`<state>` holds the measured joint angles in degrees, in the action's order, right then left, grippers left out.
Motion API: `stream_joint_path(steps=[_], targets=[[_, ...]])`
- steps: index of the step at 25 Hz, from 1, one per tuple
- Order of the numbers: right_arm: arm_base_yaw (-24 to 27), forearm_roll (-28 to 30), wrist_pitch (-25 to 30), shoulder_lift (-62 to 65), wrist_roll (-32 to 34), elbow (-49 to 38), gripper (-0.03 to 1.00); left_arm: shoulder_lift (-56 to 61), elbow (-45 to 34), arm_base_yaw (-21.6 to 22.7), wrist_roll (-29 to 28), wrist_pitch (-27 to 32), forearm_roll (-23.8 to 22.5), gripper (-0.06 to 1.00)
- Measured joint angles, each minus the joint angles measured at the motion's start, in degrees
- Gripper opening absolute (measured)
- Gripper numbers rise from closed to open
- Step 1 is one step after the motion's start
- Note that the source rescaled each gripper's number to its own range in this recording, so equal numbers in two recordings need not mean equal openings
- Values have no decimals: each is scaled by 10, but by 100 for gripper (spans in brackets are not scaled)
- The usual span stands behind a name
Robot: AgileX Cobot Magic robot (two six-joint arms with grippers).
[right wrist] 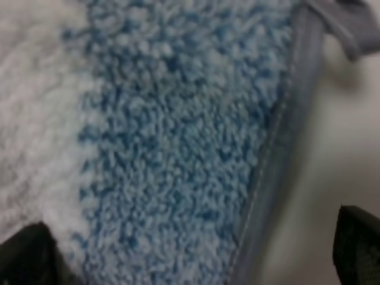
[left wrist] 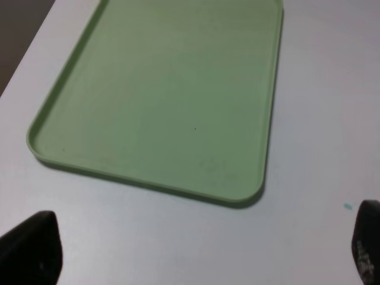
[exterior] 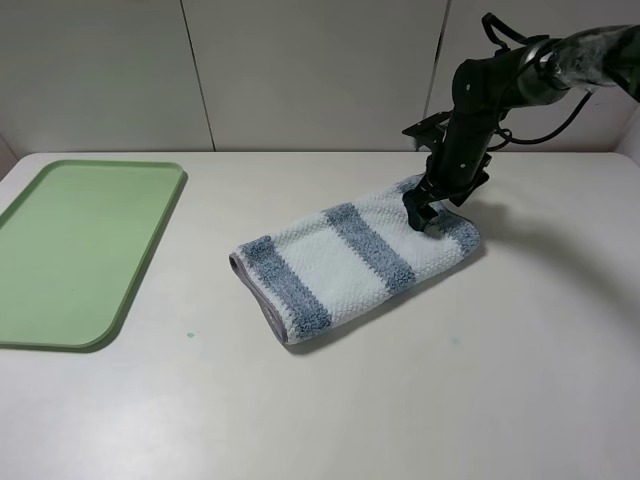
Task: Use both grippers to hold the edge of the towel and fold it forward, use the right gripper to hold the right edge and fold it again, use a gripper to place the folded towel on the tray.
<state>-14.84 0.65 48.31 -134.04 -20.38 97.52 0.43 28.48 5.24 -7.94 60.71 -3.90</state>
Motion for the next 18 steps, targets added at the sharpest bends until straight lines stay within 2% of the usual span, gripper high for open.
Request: stream_joint_path(steps=[10, 12, 14, 16, 17, 18], targets=[[5, -21, 15, -21, 0, 10, 99, 0, 0, 0, 0, 0, 0, 98], [5, -32, 21, -22, 0, 10, 82, 0, 0, 0, 0, 0, 0, 98], [2, -51, 32, -23, 0, 10, 57, 0, 0, 0, 0, 0, 0, 98], [-4, -66, 43, -23, 0, 10, 24, 0, 0, 0, 0, 0, 0, 98], [-6, -70, 45, -23, 0, 10, 12, 0, 0, 0, 0, 0, 0, 98], [-8, -70, 46, -23, 0, 10, 8, 0, 0, 0, 0, 0, 0, 98]])
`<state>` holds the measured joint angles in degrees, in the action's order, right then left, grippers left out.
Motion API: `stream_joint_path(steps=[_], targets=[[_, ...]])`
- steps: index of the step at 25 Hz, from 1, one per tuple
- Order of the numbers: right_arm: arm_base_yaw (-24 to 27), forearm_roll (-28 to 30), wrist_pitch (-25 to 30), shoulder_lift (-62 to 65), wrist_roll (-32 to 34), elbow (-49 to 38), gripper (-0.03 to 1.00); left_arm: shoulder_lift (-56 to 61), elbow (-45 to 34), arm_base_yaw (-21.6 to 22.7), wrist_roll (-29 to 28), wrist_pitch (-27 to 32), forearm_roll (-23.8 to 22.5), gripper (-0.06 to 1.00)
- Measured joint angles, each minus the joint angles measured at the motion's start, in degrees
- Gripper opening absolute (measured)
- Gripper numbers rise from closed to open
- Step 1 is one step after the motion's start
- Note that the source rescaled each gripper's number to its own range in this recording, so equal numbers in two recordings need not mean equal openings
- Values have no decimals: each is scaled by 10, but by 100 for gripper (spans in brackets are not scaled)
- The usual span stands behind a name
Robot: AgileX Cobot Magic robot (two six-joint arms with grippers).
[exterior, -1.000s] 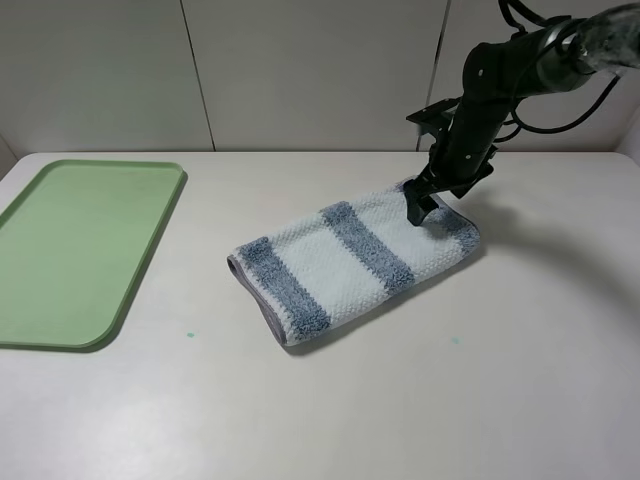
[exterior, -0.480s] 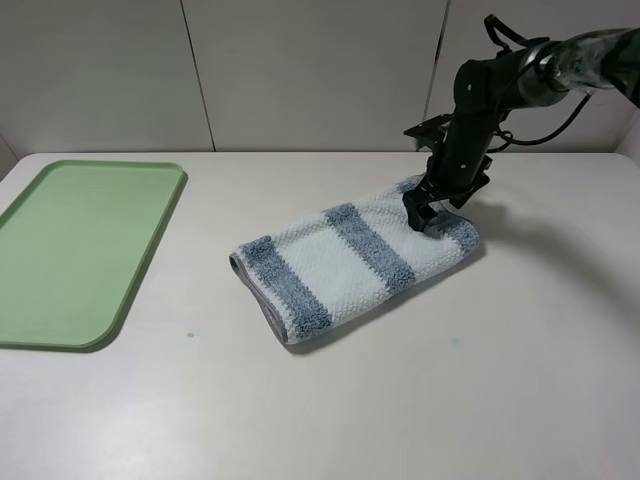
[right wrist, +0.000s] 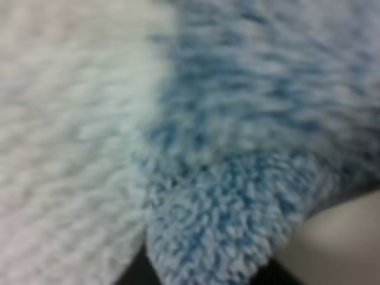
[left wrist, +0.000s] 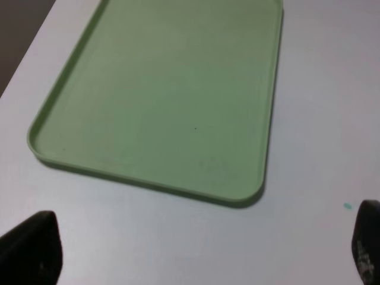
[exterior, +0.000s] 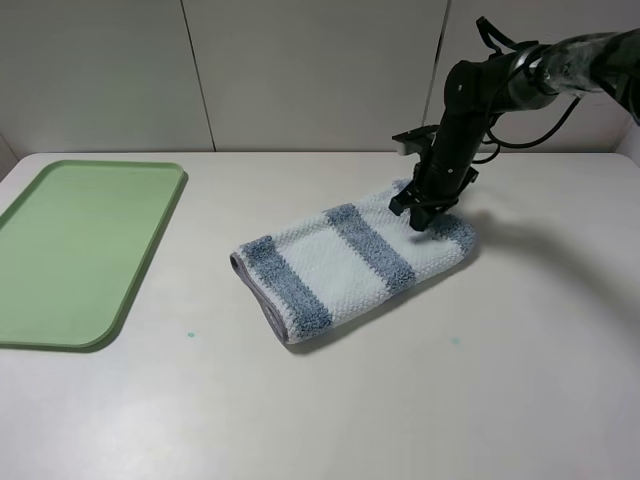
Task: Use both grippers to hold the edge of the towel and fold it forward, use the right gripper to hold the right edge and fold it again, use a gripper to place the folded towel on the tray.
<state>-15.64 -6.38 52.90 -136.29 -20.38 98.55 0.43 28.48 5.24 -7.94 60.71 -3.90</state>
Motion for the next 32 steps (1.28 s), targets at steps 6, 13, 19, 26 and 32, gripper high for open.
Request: stream_joint_path(steps=[6, 13, 19, 26, 32], targets=[[0, 0, 1, 3, 0, 0, 9, 0, 0, 0, 0, 0, 0, 98], [1, 42, 20, 14, 3, 13, 9, 0, 0, 0, 0, 0, 0, 98], [9, 104, 33, 45, 16, 16, 9, 0, 0, 0, 0, 0, 0, 98], [9, 180, 46, 96, 47, 16, 9, 0, 0, 0, 0, 0, 0, 98], [9, 231, 55, 119, 65, 16, 9, 0, 0, 0, 0, 0, 0, 98]])
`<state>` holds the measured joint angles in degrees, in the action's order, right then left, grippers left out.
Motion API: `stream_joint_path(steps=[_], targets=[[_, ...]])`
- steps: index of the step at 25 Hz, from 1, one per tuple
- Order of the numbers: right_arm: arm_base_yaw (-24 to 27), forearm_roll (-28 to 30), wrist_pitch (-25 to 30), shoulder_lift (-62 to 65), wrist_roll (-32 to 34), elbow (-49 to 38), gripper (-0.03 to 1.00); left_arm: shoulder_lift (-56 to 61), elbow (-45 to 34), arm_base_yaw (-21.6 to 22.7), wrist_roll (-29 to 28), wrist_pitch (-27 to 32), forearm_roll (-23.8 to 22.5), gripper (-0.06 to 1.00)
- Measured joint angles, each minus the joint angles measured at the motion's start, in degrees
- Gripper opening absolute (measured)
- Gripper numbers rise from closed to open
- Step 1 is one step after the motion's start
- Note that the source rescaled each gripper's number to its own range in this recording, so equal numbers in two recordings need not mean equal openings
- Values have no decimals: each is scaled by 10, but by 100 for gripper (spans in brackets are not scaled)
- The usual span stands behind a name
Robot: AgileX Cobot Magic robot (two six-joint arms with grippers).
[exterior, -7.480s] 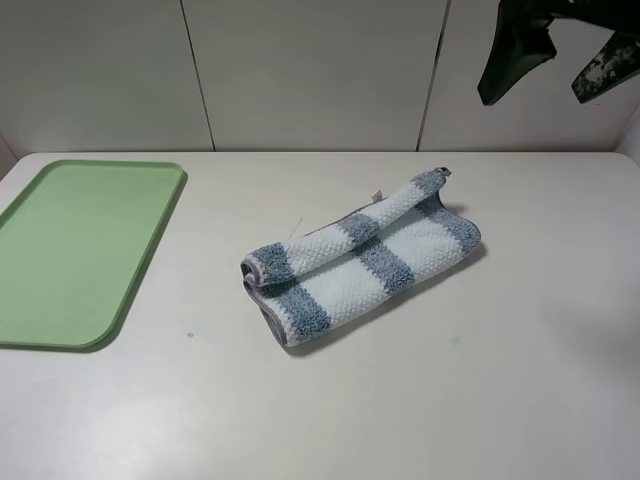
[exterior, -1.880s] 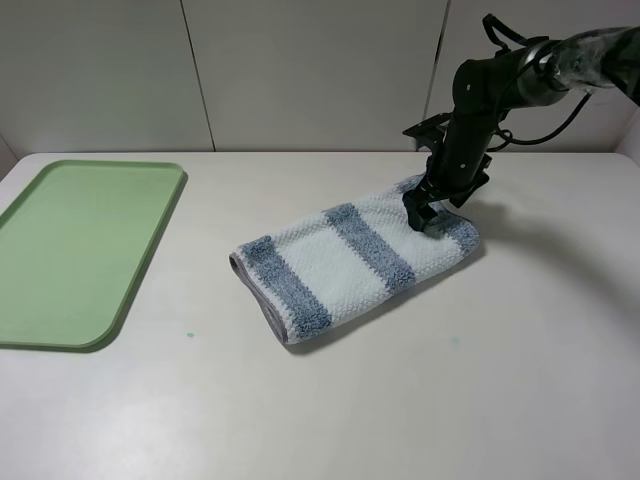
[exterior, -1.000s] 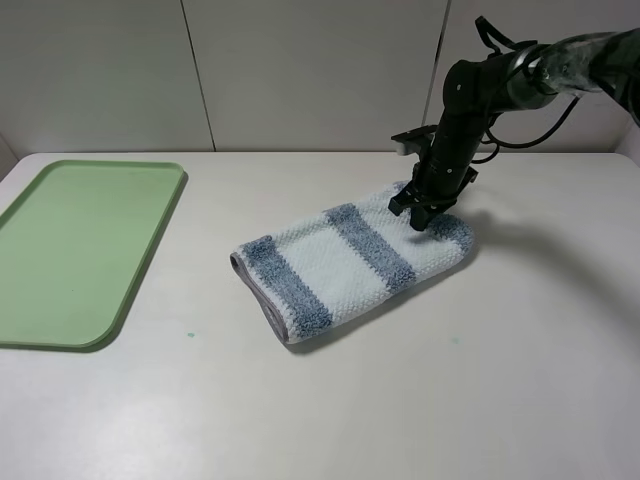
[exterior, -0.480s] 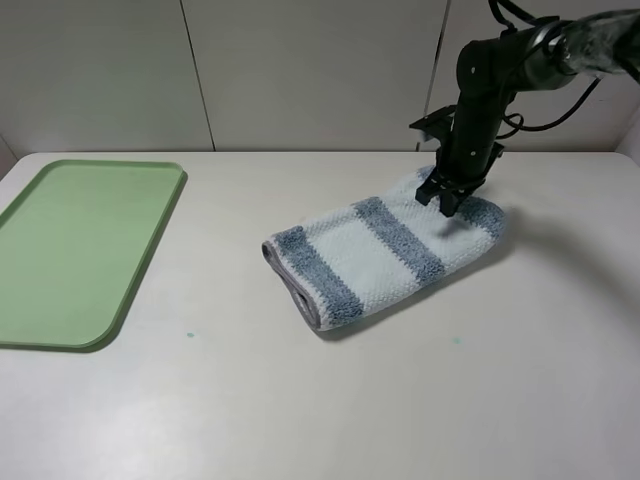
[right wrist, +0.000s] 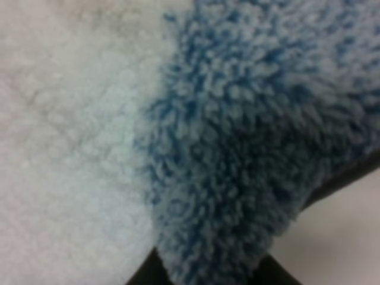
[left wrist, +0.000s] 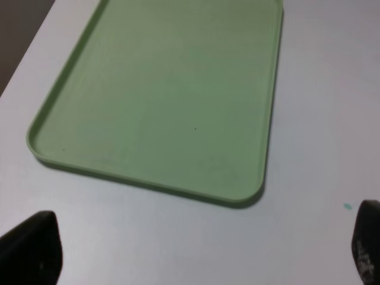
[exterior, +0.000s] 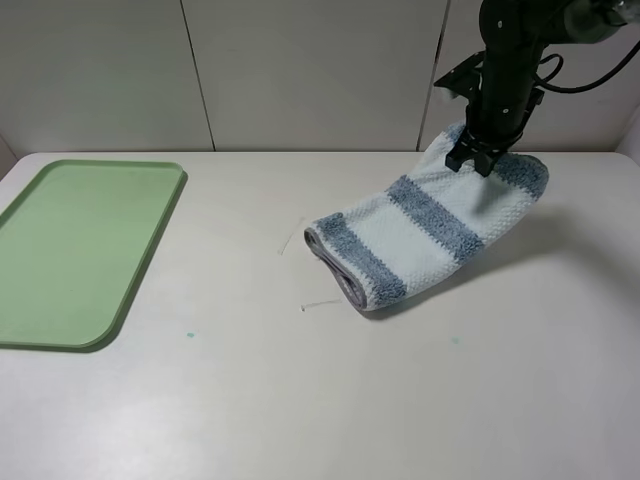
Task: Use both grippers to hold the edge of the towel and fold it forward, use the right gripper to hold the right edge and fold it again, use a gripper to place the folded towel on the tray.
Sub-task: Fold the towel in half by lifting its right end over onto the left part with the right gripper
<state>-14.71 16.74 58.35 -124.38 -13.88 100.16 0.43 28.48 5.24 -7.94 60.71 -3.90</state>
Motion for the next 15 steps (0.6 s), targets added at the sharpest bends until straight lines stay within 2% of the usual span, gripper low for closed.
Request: stream_joint_path(steps=[10, 15], targets=[[4, 82, 0, 18, 41, 1, 9, 0, 0, 0, 0, 0, 0, 98], [4, 77, 5, 24, 51, 1, 9, 0, 0, 0, 0, 0, 0, 98]])
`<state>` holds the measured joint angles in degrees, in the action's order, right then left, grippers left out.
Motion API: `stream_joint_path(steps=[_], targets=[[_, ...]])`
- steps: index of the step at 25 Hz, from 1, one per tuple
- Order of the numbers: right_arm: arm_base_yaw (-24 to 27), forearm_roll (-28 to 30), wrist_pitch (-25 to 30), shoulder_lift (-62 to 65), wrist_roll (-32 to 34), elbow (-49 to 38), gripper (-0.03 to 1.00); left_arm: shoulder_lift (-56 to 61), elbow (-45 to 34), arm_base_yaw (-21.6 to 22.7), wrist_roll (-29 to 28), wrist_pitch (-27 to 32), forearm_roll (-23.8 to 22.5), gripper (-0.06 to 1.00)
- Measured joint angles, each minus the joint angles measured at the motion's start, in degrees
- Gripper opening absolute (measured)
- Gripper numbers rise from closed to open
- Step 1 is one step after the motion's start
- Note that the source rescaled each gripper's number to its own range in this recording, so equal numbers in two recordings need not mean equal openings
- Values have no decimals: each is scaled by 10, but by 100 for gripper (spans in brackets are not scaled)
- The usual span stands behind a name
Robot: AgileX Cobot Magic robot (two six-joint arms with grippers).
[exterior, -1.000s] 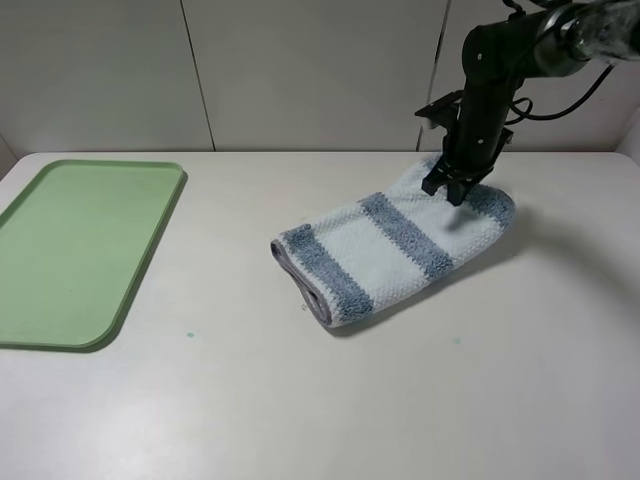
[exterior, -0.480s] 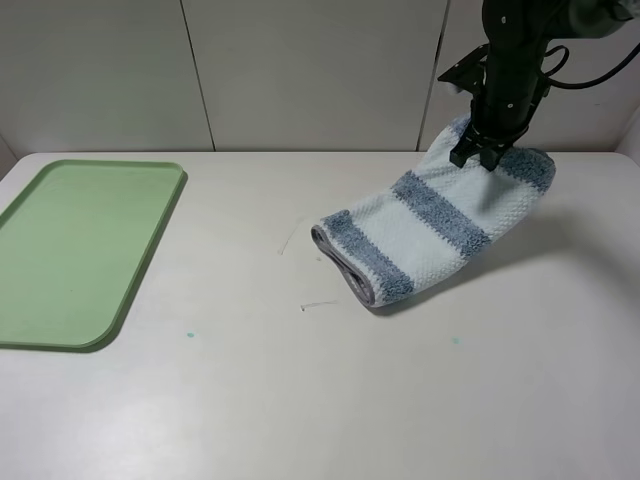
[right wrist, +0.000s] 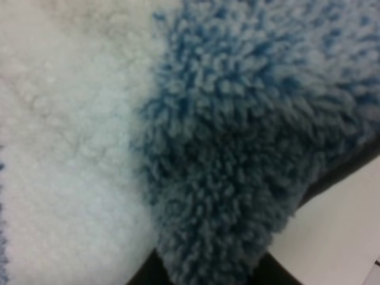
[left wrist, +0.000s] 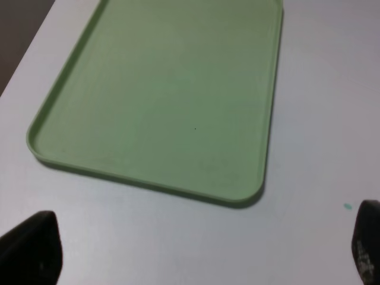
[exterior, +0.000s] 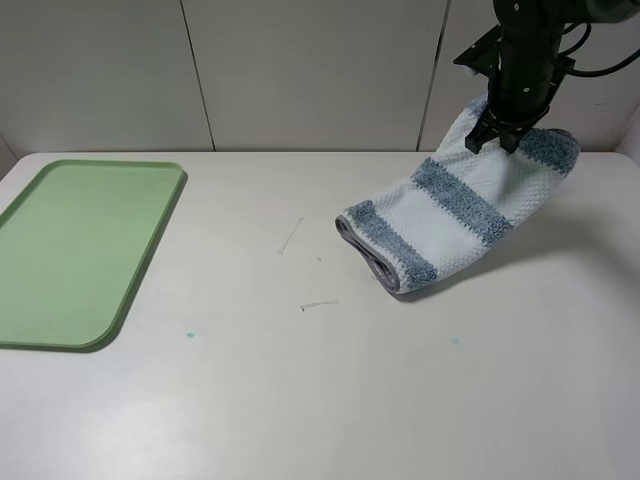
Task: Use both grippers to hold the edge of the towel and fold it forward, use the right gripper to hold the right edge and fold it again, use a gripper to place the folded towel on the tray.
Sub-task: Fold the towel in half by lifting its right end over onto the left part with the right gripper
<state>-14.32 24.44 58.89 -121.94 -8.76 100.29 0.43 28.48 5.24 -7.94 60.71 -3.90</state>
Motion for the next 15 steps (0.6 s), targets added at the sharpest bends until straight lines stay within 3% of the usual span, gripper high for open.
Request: stream_joint_path(steps=[10, 15], targets=[[-2, -81, 62, 1, 13, 0, 9, 0, 0, 0, 0, 0, 0, 98], [-35, -89, 75, 1, 25, 0, 9, 0, 0, 0, 0, 0, 0, 98]])
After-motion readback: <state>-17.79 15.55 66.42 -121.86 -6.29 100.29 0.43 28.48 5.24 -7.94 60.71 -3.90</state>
